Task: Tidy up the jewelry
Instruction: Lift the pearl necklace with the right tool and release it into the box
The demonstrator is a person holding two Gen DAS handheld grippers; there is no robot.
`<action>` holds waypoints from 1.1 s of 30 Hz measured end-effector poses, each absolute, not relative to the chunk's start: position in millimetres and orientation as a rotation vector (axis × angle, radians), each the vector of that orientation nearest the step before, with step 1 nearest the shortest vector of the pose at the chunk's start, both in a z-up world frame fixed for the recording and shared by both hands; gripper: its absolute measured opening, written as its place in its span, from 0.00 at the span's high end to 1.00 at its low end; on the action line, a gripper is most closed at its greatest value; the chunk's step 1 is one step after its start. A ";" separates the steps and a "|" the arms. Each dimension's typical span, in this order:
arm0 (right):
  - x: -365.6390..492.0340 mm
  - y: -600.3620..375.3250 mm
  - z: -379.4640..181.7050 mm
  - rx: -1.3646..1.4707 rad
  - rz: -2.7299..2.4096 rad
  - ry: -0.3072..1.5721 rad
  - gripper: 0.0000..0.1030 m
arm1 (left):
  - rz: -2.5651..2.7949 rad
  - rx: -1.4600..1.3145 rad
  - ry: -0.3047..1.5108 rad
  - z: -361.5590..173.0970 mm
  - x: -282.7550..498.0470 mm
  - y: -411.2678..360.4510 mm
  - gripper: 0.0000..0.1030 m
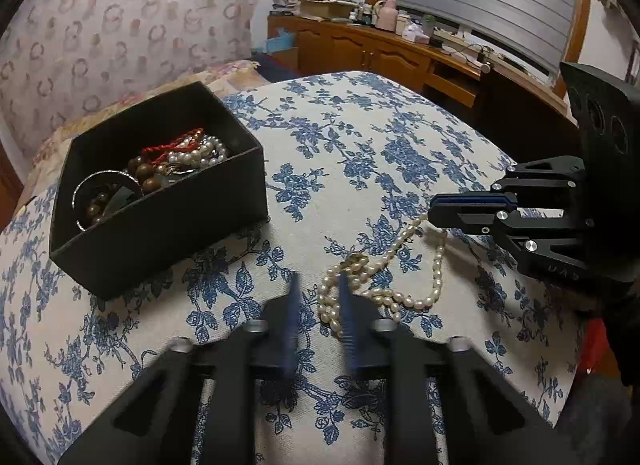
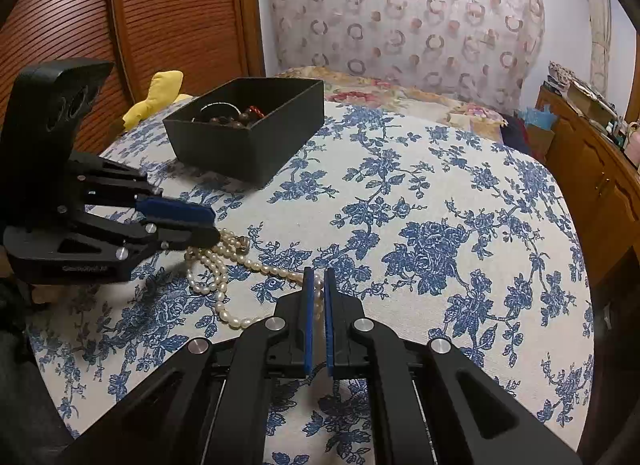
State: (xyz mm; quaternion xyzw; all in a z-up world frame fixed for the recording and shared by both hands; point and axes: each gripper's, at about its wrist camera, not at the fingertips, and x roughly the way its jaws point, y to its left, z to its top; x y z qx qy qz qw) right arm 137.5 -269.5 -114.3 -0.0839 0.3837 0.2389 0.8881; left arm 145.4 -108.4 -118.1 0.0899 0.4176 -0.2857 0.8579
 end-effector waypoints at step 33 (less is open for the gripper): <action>193.1 -215.8 29.0 -0.195 0.589 0.452 0.95 | -0.464 0.021 0.567 15.3 179.3 -25.5 0.97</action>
